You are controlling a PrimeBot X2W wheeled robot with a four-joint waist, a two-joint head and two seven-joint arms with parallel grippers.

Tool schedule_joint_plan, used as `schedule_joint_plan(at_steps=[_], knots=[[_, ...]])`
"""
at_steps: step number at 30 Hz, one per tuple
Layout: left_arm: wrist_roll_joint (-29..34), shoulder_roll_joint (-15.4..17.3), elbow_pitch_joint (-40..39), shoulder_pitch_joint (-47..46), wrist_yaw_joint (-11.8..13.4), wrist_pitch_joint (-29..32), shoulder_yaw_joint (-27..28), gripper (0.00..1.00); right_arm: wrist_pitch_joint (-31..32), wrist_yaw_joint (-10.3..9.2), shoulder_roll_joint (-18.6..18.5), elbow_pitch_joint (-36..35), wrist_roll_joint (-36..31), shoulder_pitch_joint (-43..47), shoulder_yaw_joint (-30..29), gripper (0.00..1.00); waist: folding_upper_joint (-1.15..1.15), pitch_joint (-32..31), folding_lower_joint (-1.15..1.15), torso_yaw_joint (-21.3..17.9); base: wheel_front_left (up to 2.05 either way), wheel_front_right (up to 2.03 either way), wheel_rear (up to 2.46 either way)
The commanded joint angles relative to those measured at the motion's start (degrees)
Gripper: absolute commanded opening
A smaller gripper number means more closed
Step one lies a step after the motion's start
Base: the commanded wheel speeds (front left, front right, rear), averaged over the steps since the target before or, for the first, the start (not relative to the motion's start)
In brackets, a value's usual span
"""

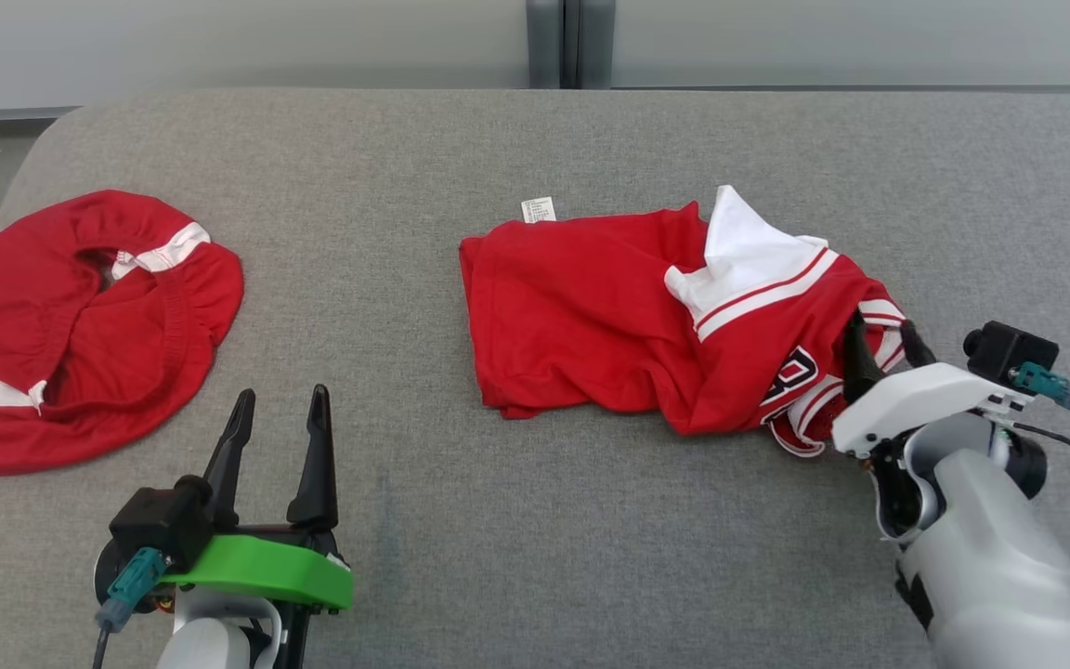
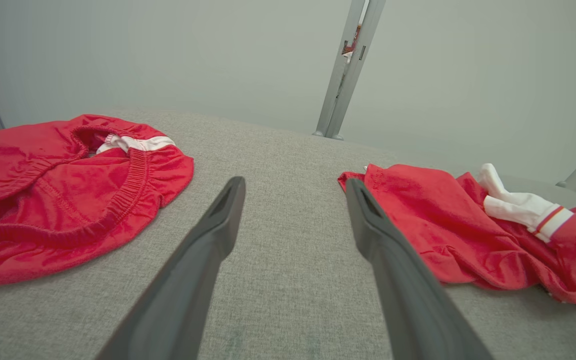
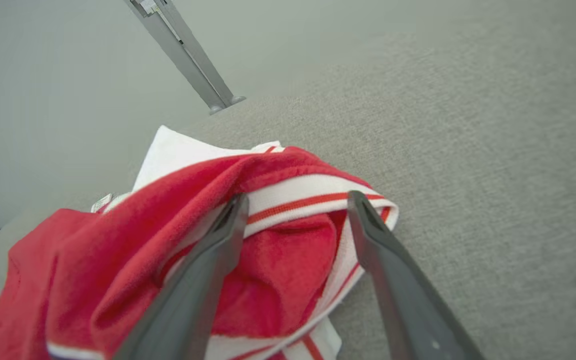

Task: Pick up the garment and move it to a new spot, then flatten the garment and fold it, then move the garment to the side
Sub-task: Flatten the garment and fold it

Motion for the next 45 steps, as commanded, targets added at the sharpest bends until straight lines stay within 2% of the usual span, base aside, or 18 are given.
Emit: schedule_joint_plan(at_steps=[1, 6, 11, 17, 24, 36, 37, 38, 42, 45], knots=[[-0.64, 0.21, 0.04, -0.17, -0.16, 0.01, -0.05, 1.00, -0.85, -0.06, -1.37, 0.02, -3.19, 0.82, -0.72, 1.00, 0.00, -0.41, 0.00, -0.01, 0.00, 0.00, 0.00], [-0.77, 0.22, 0.00, 0.73, -0.16, 0.01, 0.25, 1.00, -1.70, -0.06, -2.20, -2.66, -13.54, 3.80, -6.78, 1.00, 0.00, -1.42, 0.00, -0.68, 0.00, 0.00, 0.00], [-0.47, 0.36, -0.53, 0.93, -0.16, 0.01, 0.29, 1.00, 1.24, -0.06, -0.83, -5.84, -16.46, 2.36, -11.48, 1.00, 0.00, -1.04, 0.00, -1.87, 0.00, 0.00, 0.00], [-0.62, 0.93, -0.78, -0.47, -0.16, 0.01, -0.80, 1.00, 9.10, -0.06, -0.21, -5.71, -18.38, -3.04, -10.66, 1.00, 0.00, 0.67, 0.00, -1.87, 0.00, 0.00, 0.00], [-0.77, 0.98, -0.48, -1.51, -0.16, 0.01, -1.84, 1.00, 19.71, -0.07, -2.46, -1.88, -24.70, -6.82, -10.94, 1.00, 0.00, 2.16, 0.00, -0.03, 0.00, 0.00, 0.00], [-0.81, 0.82, -0.86, -2.37, -0.16, 0.01, -1.23, 1.00, 25.83, -0.04, -1.30, 2.80, -24.83, -4.61, -7.10, 1.00, 0.00, 4.76, 0.00, 1.15, 0.00, 0.00, 0.00], [-0.81, 0.79, -0.86, -2.49, -0.16, 0.01, -1.22, 1.00, 25.76, -0.01, -1.09, 2.79, -24.63, -4.70, -6.45, 0.47, 0.00, 4.88, 0.00, 1.15, 0.00, 0.00, 0.00], [-0.81, 0.76, -0.87, -2.62, -0.16, 0.01, -1.21, 1.00, 25.21, -0.01, -0.95, 2.44, -24.55, -5.01, -5.57, 0.00, 0.00, 5.03, 0.00, 1.15, 0.00, 0.00, 0.00], [-0.88, 0.56, -0.80, -3.24, -0.16, 0.01, -1.43, 1.00, 19.30, -0.07, -3.10, -1.17, -26.29, -7.98, -4.35, 0.00, 0.00, 5.43, 0.00, 1.30, 0.00, 0.00, 0.00], [-1.06, 0.48, -0.70, -3.28, -0.16, 0.01, -1.66, 1.00, 15.71, -0.07, -3.22, -2.84, -27.29, -10.22, -4.24, 0.00, 0.00, 5.48, 0.00, 1.59, 0.00, 0.00, 0.00]])
